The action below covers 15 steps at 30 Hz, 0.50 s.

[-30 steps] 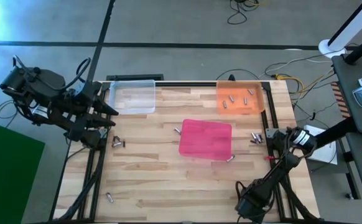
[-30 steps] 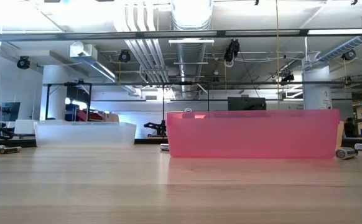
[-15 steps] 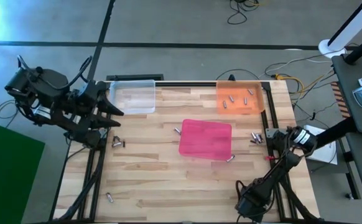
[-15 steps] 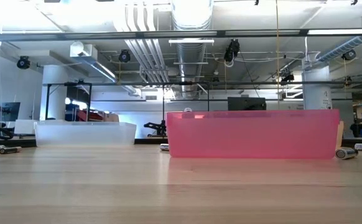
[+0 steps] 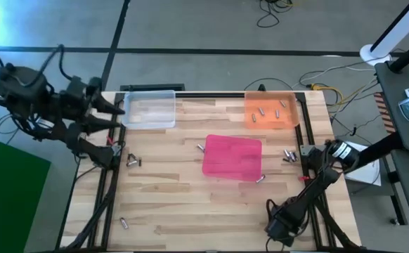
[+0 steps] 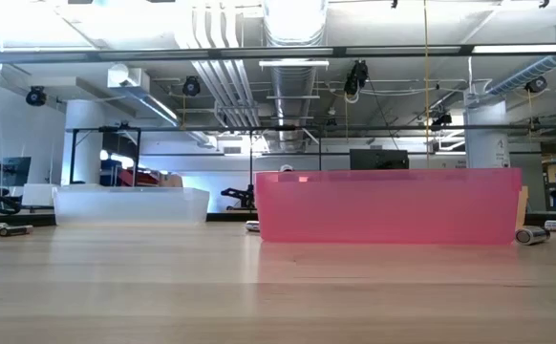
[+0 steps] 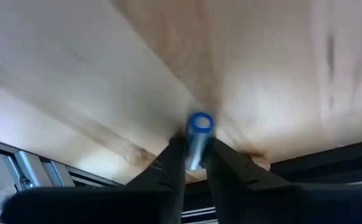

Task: Sort batteries
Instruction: Put the blue battery into the orange bin

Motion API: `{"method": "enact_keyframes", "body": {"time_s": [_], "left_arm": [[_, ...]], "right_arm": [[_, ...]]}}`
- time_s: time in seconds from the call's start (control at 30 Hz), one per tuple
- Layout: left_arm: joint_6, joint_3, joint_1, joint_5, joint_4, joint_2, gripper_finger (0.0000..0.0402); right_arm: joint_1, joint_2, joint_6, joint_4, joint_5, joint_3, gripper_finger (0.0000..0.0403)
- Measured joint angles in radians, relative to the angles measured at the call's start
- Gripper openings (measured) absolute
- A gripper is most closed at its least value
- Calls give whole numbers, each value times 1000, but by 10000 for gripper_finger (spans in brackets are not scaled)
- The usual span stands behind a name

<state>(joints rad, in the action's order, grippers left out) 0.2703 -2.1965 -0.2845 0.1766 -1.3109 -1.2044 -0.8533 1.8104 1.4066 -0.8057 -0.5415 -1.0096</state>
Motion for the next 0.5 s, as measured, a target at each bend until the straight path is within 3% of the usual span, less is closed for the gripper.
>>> {"method": "enact_keyframes", "body": {"time_s": [0.17, 0.5], "left_arm": [[0, 0, 0, 58, -6, 8, 158], [185, 8, 0, 73, -263, -41, 158]], "right_arm": [[68, -93, -2, -71, 198, 2, 19], [362, -389, -119, -88, 404, -26, 26]]}}
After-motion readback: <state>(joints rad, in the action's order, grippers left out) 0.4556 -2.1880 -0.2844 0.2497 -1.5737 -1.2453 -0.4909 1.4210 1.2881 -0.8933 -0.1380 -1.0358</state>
